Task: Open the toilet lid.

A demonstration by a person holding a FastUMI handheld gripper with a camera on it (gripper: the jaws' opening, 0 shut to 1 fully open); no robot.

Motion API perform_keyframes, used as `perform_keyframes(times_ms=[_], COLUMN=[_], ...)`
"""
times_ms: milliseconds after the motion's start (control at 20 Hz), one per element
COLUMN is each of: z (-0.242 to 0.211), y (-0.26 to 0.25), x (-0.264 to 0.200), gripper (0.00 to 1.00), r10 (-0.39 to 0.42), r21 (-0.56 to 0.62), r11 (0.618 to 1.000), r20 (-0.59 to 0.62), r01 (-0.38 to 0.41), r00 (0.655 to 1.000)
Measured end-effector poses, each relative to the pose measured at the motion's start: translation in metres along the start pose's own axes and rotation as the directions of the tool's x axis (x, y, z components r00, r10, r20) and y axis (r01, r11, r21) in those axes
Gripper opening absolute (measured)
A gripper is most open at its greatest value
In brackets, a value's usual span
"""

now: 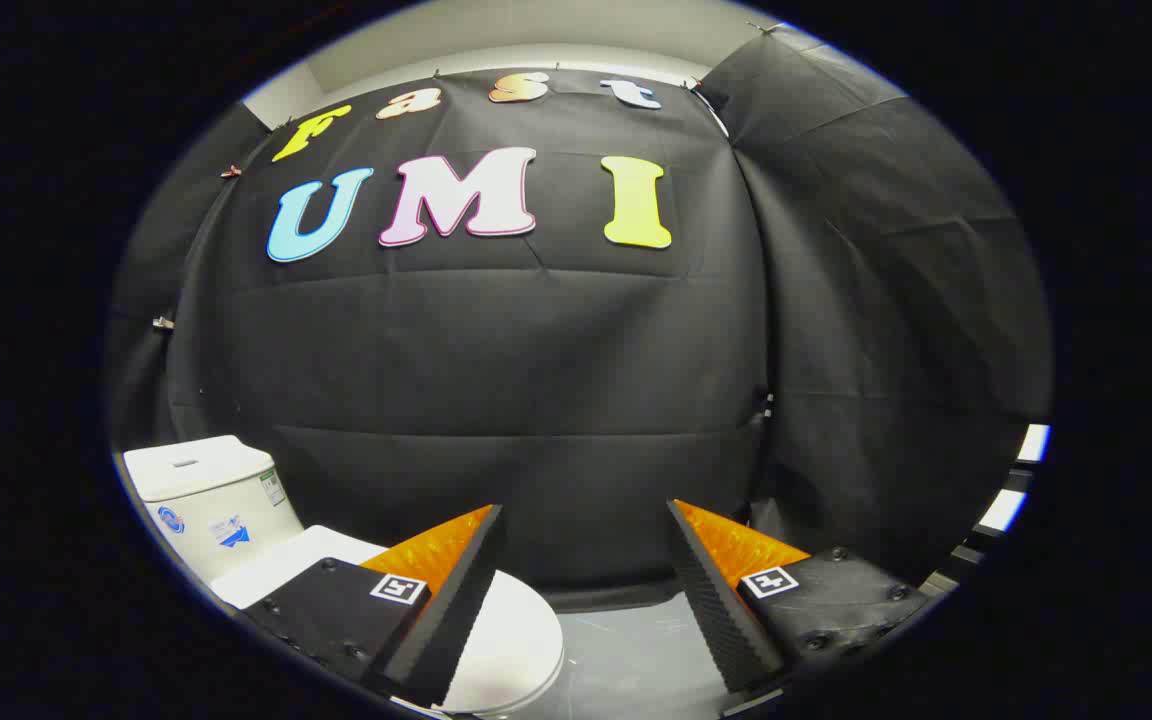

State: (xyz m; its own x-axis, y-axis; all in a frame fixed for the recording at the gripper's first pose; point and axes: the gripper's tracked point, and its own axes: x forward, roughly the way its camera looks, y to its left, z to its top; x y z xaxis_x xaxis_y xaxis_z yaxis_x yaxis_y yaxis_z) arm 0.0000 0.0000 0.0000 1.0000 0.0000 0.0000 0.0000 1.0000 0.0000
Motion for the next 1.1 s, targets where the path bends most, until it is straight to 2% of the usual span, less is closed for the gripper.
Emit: perform_keyframes(times_ms=[1100], z=[-0.0052], y=[0.0005], x=[0.001], gripper=[0.98], r10=[0.01], r21=[-0.002], r11=[1.0], r20=[-0.016], r01=[-0.01], r00=[1.0])
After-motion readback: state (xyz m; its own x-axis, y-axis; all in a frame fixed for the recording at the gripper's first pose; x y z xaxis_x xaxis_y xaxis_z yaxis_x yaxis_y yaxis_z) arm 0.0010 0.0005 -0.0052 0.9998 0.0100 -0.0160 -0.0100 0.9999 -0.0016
